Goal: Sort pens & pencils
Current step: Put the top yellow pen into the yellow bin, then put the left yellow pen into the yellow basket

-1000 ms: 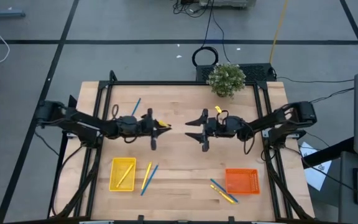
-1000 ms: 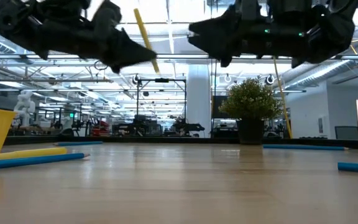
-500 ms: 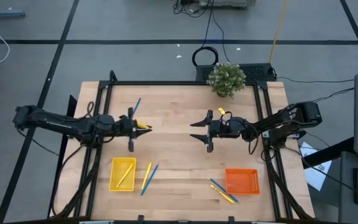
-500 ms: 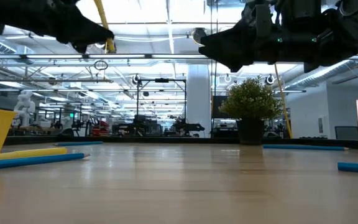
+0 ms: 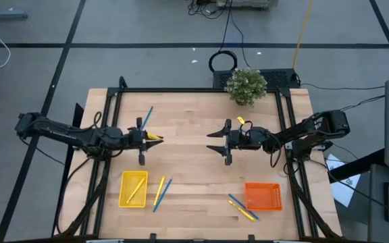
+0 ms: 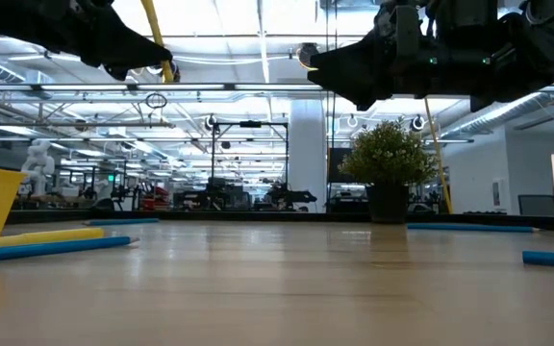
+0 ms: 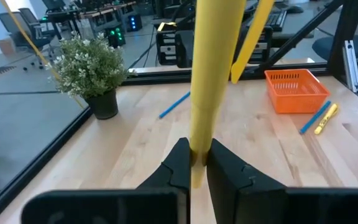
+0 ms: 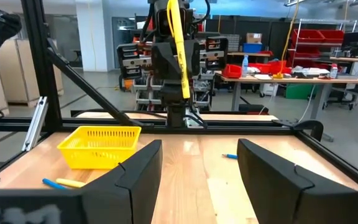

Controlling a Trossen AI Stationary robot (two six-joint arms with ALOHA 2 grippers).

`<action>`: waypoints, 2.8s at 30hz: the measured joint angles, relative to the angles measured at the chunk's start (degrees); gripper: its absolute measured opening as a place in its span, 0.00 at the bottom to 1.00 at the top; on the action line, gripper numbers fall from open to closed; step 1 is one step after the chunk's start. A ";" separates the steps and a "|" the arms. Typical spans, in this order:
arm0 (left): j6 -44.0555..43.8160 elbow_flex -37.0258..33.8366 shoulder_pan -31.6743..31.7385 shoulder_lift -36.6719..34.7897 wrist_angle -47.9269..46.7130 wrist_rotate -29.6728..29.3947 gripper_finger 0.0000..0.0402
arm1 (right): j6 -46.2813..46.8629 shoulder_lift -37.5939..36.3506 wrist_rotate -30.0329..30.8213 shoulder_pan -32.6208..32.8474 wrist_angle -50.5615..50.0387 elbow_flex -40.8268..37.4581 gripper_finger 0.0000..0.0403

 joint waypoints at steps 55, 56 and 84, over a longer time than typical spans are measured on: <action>-39.27 24.39 -38.75 37.75 -64.22 10.75 0.26 | 0.24 0.00 0.02 -0.01 -0.49 0.02 0.49; -39.38 24.39 -38.75 37.73 -64.22 10.75 0.28 | 0.24 0.00 0.02 0.00 -0.50 0.02 0.49; -11.00 36.70 -24.05 27.87 -56.59 -14.88 0.36 | 2.84 0.00 0.02 0.00 -1.12 0.04 0.49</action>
